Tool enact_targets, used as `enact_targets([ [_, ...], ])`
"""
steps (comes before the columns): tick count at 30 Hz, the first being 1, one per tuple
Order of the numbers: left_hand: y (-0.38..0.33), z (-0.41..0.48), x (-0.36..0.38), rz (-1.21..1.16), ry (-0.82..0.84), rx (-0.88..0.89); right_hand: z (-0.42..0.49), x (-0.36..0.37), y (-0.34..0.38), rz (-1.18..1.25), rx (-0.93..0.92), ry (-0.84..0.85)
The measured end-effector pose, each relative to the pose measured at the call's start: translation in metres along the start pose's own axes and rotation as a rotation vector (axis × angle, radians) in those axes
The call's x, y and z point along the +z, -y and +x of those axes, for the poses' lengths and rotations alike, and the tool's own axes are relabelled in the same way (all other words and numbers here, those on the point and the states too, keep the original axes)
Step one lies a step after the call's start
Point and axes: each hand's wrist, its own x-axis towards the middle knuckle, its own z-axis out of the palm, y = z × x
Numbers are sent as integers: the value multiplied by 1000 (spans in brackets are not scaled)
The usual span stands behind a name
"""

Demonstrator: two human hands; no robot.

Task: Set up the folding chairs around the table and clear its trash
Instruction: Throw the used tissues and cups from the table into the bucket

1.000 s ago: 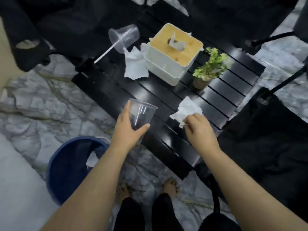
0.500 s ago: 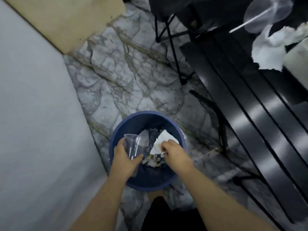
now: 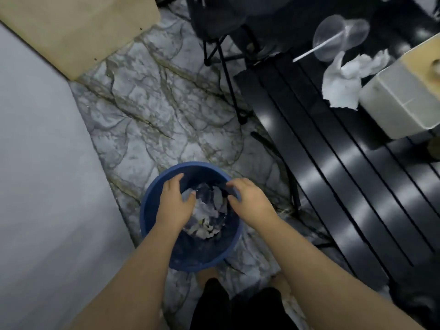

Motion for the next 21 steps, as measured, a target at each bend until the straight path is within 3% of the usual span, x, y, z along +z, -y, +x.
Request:
enact_targets([
  [5,-114,-2,3,73,-53,240,-29,-104,1,39,-50,-167],
  [12,-248,-6,46,77,-13,466,-63,-223,-56,13,69,-333],
  [21,-331,73,110,206,83,638,-21,-293,-96,67,118,-505],
])
